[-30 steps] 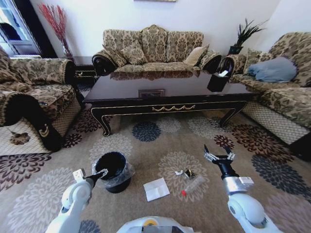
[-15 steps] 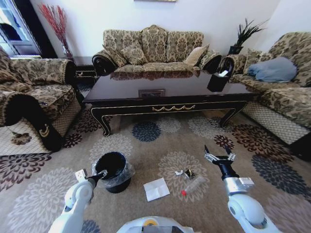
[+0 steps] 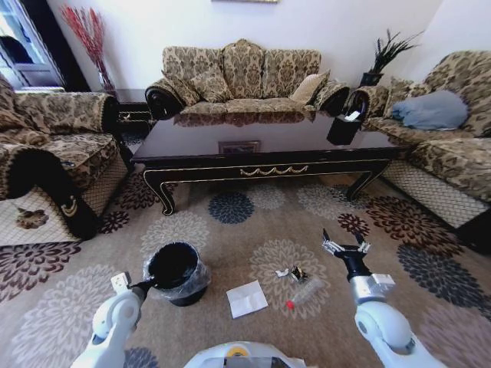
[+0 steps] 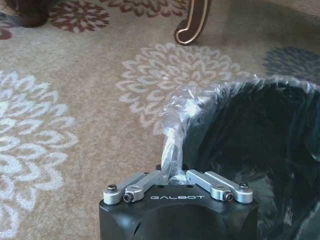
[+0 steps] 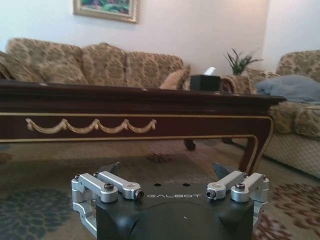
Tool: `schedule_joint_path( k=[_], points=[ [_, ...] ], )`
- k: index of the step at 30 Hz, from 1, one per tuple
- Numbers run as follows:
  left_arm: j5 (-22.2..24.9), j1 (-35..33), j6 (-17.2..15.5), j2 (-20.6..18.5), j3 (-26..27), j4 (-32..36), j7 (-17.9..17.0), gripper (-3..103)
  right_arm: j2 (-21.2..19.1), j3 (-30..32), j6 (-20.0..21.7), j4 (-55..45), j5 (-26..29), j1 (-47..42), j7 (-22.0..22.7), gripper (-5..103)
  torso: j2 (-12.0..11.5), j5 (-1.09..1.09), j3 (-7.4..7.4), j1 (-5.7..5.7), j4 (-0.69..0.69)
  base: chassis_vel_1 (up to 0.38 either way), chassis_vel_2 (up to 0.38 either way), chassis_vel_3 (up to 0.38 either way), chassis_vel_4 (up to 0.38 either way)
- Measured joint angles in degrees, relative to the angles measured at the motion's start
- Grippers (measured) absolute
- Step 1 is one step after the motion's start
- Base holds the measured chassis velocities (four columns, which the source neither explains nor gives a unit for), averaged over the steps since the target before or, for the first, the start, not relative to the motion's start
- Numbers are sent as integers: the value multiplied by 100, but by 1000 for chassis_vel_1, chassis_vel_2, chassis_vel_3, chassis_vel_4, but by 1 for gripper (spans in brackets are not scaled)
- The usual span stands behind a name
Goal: Move to the front of the table and pick up the trash from the floor, then place it into the trash bin.
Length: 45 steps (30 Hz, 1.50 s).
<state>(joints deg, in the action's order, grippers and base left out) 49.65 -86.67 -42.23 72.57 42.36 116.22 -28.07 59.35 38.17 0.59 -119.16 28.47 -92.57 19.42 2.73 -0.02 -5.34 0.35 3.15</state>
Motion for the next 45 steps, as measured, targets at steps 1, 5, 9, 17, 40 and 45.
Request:
schedule_joint_path(
  k=[1, 5, 9, 17, 40, 45],
  points=[
    [0, -22, 0, 0, 23, 22, -7, 3, 0, -13, 28, 25, -2, 2, 66, 100, 0, -2, 0, 0, 1, 0, 0, 0, 0],
    [-13, -151, 0, -6, 151, 158, -20, 3, 22, -96, 112, 108, 3, 15, 232, 100, 0, 3, 0, 0, 0, 0, 0, 0, 0],
    [-29, -299, -1, 2, 280, 358, -31, 3, 32, -178, 136, 198, 17, 85, 256, 100, 0, 1, 0, 0, 0, 0, 0, 0, 0],
    [71, -662, 6, -108, 669, 1250, -77, 3, 46, -599, 752, 359, 974, 374, 992, 100, 0, 3, 0, 0, 0, 0, 0, 0, 0],
    [141, -1081, 19, -351, 1032, 1633, -80, 3, 1133, -1402, 1506, 1686, 2474, 842, 2336, 100, 0, 2, 0, 0, 1, 0, 0, 0, 0],
    [145, -1151, 18, -371, 1105, 1596, -82, 3, 1217, -1621, 1358, 2056, 2233, 979, 1963, 100, 0, 1, 0, 0, 0, 0, 0, 0, 0]
  ],
)
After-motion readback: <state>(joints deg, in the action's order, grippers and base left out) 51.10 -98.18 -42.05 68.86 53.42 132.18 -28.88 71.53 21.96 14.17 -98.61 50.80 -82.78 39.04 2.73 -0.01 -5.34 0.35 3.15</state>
